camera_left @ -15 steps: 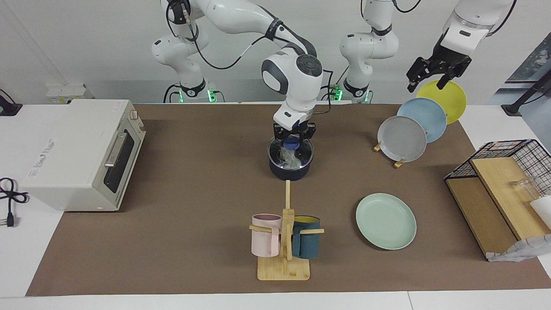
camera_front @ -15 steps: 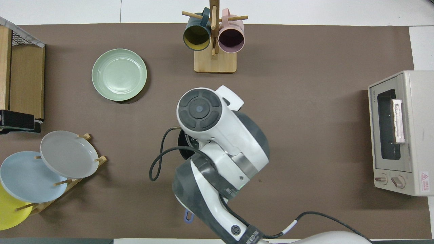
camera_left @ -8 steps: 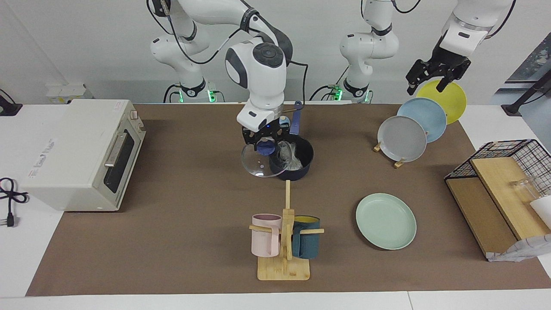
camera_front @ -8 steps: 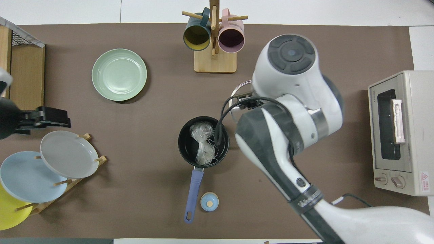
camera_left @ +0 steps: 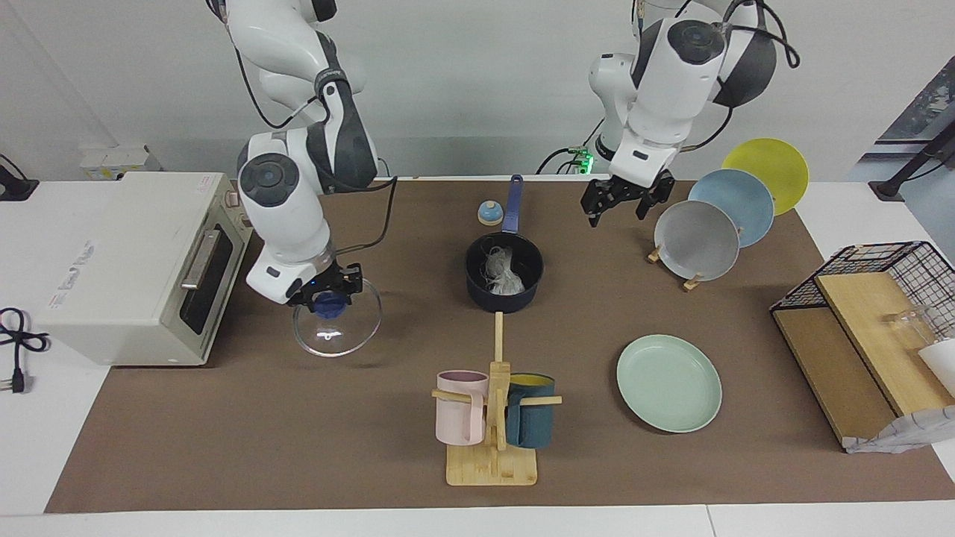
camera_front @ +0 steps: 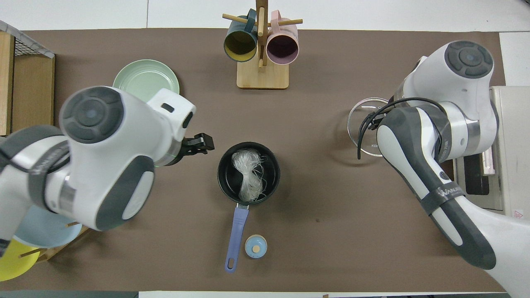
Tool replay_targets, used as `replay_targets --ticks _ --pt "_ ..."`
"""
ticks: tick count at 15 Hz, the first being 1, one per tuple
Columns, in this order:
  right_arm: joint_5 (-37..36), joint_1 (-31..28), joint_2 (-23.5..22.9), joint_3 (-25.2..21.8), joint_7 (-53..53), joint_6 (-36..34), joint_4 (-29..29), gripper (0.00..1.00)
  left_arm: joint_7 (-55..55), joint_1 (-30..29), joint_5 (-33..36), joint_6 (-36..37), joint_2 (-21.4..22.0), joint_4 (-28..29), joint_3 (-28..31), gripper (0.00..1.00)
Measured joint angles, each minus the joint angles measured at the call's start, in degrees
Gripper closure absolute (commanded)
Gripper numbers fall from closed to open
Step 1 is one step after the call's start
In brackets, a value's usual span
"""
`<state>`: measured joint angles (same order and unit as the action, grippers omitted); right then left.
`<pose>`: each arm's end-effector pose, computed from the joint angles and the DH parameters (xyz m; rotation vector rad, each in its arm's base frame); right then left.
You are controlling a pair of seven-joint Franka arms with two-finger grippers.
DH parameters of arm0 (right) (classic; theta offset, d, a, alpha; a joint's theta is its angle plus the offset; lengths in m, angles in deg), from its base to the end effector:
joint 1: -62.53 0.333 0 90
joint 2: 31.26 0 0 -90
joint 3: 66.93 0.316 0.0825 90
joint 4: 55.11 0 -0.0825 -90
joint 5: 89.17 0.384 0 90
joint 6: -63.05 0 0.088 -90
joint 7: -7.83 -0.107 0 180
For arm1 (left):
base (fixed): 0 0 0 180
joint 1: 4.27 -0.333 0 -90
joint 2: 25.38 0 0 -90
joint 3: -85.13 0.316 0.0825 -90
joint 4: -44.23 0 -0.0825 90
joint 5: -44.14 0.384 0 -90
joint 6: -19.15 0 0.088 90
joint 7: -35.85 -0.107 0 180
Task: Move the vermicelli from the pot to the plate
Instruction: 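Set the lid on the table while the left gripper reaches the pot, then grasp the vermicelli with the left gripper while the right gripper withdraws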
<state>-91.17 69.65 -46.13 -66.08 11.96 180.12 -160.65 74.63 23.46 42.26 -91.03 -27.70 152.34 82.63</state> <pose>0.6098 0.0829 0.3821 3.0915 0.3533 -0.0892 0.4927 -0.2894 0.4814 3.1070 0.2501 -0.0343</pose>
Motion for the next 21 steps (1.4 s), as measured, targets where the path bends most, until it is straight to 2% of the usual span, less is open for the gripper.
replay_targets --ticks 3,6,7,8,11,13,15,18,21 --pt "0.0 -0.7 2.1 0.0 1.8 7.6 -8.8 0.54 5.8 3.9 0.0 -5.9 -5.3 0.6 -0.1 0.00" --pt "0.0 -2.1 3.0 0.0 2.4 10.3 -12.3 0.41 7.5 5.8 0.0 -11.5 -6.8 3.3 0.0 0.00" --pt "0.0 -2.1 3.3 0.1 2.4 10.5 -12.7 0.25 7.6 6.4 0.0 -12.7 -7.0 4.0 0.0 0.00" --pt "0.0 -2.1 3.4 0.1 2.4 10.9 -13.0 0.00 7.7 7.0 0.0 -13.5 -7.3 4.4 0.0 0.00" --pt "0.0 -2.1 3.6 0.1 2.4 11.2 -12.9 0.00 6.2 8.3 0.0 -14.0 -7.6 4.7 0.0 0.00" --pt "0.0 -2.1 4.1 0.1 2.4 9.5 -11.4 0.00 1.1 8.9 0.0 -14.0 -7.6 4.7 0.0 0.00" --pt "0.0 -2.2 4.9 0.1 2.4 2.1 -6.7 0.00 -3.1 9.2 0.0 -14.1 -7.6 5.0 0.0 0.00" --pt "0.0 -2.3 6.8 0.0 -0.8 -12.7 3.9 0.00 -3.8 11.3 0.0 -17.0 -7.6 7.2 0.0 0.00" --pt "0.0 -2.3 9.5 0.0 -3.1 -21.2 10.4 0.00 -3.0 12.9 0.0 -21.3 -8.2 9.6 0.0 0.00"
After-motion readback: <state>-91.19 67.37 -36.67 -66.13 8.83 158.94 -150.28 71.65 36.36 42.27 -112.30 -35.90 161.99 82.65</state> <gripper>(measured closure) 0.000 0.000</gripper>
